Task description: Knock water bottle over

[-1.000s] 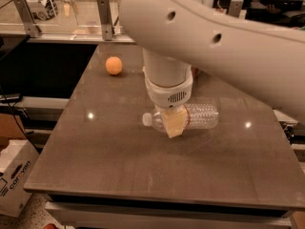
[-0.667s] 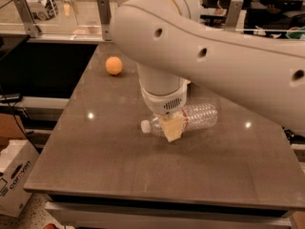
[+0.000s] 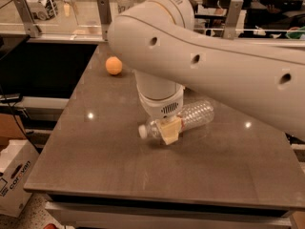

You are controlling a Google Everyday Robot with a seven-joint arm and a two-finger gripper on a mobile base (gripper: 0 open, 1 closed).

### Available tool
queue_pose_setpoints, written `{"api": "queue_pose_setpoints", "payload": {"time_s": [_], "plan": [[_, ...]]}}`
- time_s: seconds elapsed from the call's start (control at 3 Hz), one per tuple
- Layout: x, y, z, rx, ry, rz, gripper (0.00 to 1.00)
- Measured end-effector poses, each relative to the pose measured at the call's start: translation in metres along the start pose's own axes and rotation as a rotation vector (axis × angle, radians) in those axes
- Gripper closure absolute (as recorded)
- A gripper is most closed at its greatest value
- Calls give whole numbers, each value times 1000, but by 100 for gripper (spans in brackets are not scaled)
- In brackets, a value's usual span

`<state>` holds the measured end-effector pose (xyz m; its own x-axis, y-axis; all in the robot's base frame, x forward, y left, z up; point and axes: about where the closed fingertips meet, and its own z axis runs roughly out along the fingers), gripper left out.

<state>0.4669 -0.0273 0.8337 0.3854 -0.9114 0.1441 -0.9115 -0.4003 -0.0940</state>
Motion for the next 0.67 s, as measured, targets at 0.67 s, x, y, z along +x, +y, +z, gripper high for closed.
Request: {"api": "queue_pose_setpoints", "payload": {"time_s": [0.67], "plan": [[3, 1, 10, -53, -79, 7, 0]]}}
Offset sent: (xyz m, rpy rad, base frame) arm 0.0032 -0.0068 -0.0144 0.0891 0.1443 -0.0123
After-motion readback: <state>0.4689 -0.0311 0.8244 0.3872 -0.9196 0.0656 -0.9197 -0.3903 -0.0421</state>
